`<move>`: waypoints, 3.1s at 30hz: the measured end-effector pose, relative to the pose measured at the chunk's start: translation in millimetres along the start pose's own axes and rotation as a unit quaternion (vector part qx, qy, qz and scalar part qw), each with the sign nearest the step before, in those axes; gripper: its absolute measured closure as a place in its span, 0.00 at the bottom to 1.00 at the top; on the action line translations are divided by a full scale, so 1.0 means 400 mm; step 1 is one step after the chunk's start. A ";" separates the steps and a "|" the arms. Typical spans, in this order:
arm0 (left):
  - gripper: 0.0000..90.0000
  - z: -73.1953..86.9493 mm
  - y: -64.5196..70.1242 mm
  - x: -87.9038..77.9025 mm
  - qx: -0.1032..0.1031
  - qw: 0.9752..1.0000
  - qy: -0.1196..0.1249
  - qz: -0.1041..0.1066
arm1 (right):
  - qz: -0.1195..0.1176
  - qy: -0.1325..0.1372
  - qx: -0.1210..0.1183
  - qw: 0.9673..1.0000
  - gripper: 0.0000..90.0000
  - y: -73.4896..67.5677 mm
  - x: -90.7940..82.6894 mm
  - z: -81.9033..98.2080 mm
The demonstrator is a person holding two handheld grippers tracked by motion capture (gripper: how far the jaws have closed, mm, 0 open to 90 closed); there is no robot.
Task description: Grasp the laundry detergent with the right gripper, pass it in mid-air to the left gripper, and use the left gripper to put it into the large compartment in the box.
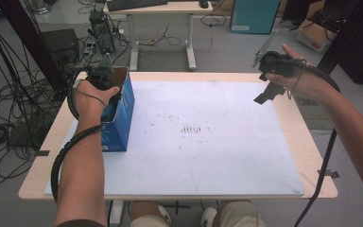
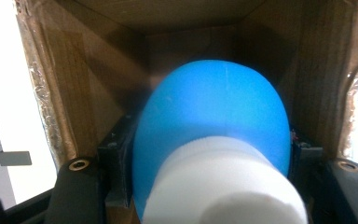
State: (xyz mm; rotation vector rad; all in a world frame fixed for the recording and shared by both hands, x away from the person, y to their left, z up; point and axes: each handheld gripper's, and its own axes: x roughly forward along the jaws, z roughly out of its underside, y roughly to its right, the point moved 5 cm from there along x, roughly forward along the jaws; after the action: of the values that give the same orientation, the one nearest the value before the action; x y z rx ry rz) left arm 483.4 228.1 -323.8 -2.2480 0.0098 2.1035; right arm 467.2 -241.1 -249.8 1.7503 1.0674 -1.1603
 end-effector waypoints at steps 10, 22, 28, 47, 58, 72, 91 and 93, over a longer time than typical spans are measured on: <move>0.40 0.001 0.001 0.000 0.002 1.000 0.000 -0.002 | 0.001 0.000 -0.003 1.000 0.08 -0.002 0.000 -0.008; 0.40 0.002 0.001 0.000 0.002 1.000 0.001 -0.001 | 0.003 -0.001 0.000 1.000 0.08 -0.004 -0.006 -0.011; 0.40 0.003 0.002 -0.001 0.004 1.000 0.000 -0.002 | 0.002 0.001 -0.005 1.000 0.08 -0.004 -0.005 -0.012; 0.40 0.003 0.002 -0.001 0.004 1.000 0.002 -0.002 | 0.003 0.001 -0.005 1.000 0.08 -0.005 -0.009 -0.009; 0.40 0.003 0.001 0.000 0.001 1.000 0.005 -0.002 | 0.003 0.000 -0.005 1.000 0.08 -0.005 -0.009 -0.011; 0.40 0.003 0.002 0.000 0.003 1.000 0.004 -0.003 | 0.004 0.000 -0.004 1.000 0.08 -0.005 -0.011 -0.011; 0.40 0.005 0.003 0.000 0.004 1.000 0.007 -0.004 | 0.003 0.000 0.001 1.000 0.08 -0.003 -0.006 -0.002; 0.40 0.005 0.004 0.000 0.004 1.000 0.006 -0.004 | 0.002 0.001 0.004 1.000 0.08 -0.004 -0.005 -0.001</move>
State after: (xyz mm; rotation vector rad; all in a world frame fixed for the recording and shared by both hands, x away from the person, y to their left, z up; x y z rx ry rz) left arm 481.4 226.8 -324.0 -2.2531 0.0098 2.0810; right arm 465.4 -240.6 -247.9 1.7598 1.0610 -1.1611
